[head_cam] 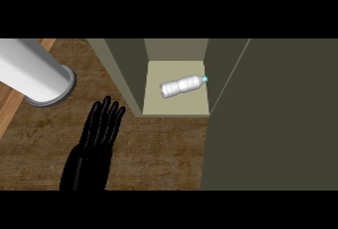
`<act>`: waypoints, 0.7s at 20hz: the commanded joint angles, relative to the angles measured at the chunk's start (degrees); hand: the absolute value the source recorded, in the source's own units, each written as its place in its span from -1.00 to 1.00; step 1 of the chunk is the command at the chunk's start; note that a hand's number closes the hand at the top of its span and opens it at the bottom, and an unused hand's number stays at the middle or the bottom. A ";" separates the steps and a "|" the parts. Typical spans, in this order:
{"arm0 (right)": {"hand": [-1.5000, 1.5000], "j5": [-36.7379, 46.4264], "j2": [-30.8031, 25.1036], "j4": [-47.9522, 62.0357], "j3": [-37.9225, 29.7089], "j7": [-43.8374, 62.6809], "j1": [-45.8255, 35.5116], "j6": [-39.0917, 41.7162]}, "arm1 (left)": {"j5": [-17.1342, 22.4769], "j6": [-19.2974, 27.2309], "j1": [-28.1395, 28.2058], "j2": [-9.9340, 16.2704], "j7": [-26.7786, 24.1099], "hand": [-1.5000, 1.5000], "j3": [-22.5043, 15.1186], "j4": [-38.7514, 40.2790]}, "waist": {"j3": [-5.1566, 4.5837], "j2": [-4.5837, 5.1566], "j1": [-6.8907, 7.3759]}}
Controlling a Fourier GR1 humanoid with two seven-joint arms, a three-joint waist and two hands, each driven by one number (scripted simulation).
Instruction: Pick up the bottled water, place it into the cabinet and close the cabinet
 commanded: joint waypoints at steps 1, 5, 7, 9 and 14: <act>1.00 1.22 -3.56 1.14 0.95 0.42 -0.65 3.29 | -0.26 -0.55 4.26 0.99 -0.07 -1.00 -0.95 -6.10 | 0.00 0.04 0.00; 1.00 7.04 -7.36 -2.64 6.04 4.75 -1.21 5.20 | 1.26 -2.53 13.79 5.04 -3.60 -1.00 0.15 -12.21 | -0.08 -0.22 1.17; 1.00 8.74 -7.38 -2.97 9.36 4.22 -0.91 5.92 | 3.53 -4.35 16.55 7.34 -4.58 -1.00 3.60 -14.30 | -0.08 -0.23 0.97; 1.00 8.99 -7.39 -3.29 10.78 7.27 -3.58 6.77 | 4.10 -6.33 19.26 8.07 -7.14 -1.00 4.20 -13.71 | -0.13 -0.08 1.34; 1.00 12.69 -6.30 -8.60 15.39 10.68 -4.17 6.10 | 9.10 -11.21 25.98 10.82 -10.49 -1.00 9.80 -16.84 | -0.17 -0.16 1.35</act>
